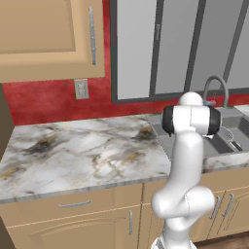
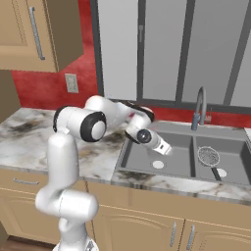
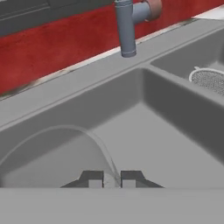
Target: Place the glass cup in the left basin and the strainer in the right basin of the sink.
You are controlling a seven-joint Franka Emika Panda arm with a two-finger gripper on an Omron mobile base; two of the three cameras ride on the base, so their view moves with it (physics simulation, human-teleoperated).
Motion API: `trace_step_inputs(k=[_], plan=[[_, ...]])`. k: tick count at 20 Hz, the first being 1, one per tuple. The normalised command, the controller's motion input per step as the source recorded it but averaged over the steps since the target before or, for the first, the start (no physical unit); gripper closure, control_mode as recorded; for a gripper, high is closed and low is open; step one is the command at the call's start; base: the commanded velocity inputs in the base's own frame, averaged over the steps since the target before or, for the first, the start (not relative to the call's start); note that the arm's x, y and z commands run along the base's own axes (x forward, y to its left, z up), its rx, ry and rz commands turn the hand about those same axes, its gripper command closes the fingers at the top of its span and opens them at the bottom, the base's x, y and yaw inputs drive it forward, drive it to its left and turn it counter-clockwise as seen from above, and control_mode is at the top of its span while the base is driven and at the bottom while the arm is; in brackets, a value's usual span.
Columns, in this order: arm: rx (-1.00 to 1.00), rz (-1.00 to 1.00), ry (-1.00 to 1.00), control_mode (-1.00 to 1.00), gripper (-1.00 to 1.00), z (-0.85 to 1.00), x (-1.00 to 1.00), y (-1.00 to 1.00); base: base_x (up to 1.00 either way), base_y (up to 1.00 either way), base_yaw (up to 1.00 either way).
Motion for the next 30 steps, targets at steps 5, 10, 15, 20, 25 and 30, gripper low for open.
trace_step_inputs(k=[5, 10, 15, 20, 25, 30], plan=[[0.0, 0.0, -0.07, -1.0, 1.0, -0.57, 0.0, -0.03, 0.0, 0.0, 0.0], [0.0, 0.0, -0.07, -1.0, 1.0, -0.47, 0.0, -0.08, 0.0, 0.0, 0.0], [0.0, 0.0, -0.1, -1.0, 1.0, -0.45, 0.0, -0.12, 0.0, 0.0, 0.0], [0.0, 0.0, -0.12, -1.0, -1.0, -0.29, 0.0, -0.16, 0.0, 0.0, 0.0], [0.02, 0.0, -0.13, -1.0, -1.0, -0.02, 0.0, -0.14, 0.0, 0.0, 0.0], [0.07, 0.0, -0.1, -1.0, -1.0, 0.05, 0.0, -0.11, 0.0, 0.0, 0.0]])
